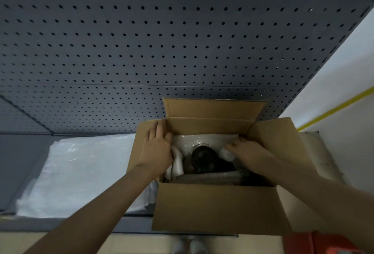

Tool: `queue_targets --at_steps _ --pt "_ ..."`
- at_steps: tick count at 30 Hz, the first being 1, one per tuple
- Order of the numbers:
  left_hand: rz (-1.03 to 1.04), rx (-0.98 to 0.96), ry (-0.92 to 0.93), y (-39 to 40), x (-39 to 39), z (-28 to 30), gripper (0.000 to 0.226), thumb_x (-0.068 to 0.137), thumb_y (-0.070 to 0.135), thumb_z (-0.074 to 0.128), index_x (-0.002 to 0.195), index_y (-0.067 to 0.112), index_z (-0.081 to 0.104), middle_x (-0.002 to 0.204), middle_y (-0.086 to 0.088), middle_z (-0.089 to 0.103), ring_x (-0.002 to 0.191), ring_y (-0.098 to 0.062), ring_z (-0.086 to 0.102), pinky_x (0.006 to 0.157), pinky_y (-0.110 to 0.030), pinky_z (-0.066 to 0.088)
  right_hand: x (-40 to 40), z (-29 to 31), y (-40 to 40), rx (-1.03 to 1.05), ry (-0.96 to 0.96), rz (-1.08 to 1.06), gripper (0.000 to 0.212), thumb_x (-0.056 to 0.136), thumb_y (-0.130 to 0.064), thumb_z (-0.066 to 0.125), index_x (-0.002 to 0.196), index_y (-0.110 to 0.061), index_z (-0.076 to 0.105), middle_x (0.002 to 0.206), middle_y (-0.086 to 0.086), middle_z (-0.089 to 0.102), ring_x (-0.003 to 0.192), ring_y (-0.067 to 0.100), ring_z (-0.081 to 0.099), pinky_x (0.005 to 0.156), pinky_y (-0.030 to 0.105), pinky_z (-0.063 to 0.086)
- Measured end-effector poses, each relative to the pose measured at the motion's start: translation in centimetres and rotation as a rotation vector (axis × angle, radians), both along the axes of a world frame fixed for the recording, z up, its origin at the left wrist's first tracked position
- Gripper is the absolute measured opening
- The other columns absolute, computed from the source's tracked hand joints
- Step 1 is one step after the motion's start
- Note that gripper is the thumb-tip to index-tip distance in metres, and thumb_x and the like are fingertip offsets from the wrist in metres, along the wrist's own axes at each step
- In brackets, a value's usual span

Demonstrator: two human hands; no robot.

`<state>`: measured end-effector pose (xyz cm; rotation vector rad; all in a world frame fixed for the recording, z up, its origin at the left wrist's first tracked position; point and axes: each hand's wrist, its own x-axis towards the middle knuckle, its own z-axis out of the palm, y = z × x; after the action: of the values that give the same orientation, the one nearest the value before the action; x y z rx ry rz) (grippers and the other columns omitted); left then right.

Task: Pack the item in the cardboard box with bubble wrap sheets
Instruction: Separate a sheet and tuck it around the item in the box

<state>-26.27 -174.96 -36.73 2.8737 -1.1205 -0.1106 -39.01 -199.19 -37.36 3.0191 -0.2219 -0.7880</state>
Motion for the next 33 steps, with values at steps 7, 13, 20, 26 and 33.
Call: queue_targets --at_steps 7,13,20,26,33 --pt "0.011 -0.039 0.007 0.0 -0.3 0.2 0.044 0.089 0.022 0.047 0.132 0.015 0.047 0.153 -0.021 0.018 0.144 -0.038 0.014 0.118 -0.043 0.017 2.0 -0.1 -1.0 -0.06 0.041 0.153 0.06 0.088 -0.019 0.061 0.141 -0.019 0.034 0.148 0.004 0.035 0.128 0.026 0.043 0.104 0.037 0.041" --pt "0.015 -0.034 -0.014 0.1 -0.1 -0.2 0.044 0.083 0.025 0.053 0.126 0.017 0.053 0.145 -0.023 0.031 0.138 -0.04 0.027 0.115 -0.045 0.026 3.0 -1.3 -0.6 -0.119 0.062 0.235 0.043 0.093 -0.019 0.051 0.135 -0.016 0.04 0.141 0.007 0.043 0.122 0.027 0.048 0.093 0.038 0.046" --pt "0.023 -0.026 0.005 -0.1 -0.5 0.2 0.043 0.085 0.026 0.052 0.127 0.018 0.051 0.149 -0.021 0.024 0.139 -0.04 0.024 0.116 -0.045 0.024 2.3 -1.5 -1.1 -0.127 -0.052 0.169 0.049 0.086 -0.021 0.06 0.131 -0.02 0.04 0.134 0.004 0.05 0.115 0.025 0.05 0.085 0.035 0.047" --pt "0.042 -0.014 0.045 -0.1 -0.7 0.3 0.041 0.09 0.026 0.047 0.13 0.017 0.049 0.153 -0.021 0.016 0.142 -0.038 0.015 0.118 -0.045 0.018 -0.3 -0.1 -0.2 -0.073 -0.207 0.007 0.053 0.085 -0.015 0.06 0.134 -0.015 0.038 0.132 0.008 0.046 0.119 0.026 0.045 0.088 0.034 0.046" --pt "0.058 -0.015 0.051 0.0 -1.0 0.3 0.038 0.092 0.027 0.047 0.128 0.015 0.051 0.154 -0.023 0.014 0.143 -0.039 0.013 0.118 -0.045 0.015 -3.4 0.3 0.7 0.343 0.255 -0.078 0.033 0.092 -0.023 0.046 0.062 -0.016 0.058 0.078 0.007 0.063 0.071 0.018 0.053 0.064 0.027 0.04"
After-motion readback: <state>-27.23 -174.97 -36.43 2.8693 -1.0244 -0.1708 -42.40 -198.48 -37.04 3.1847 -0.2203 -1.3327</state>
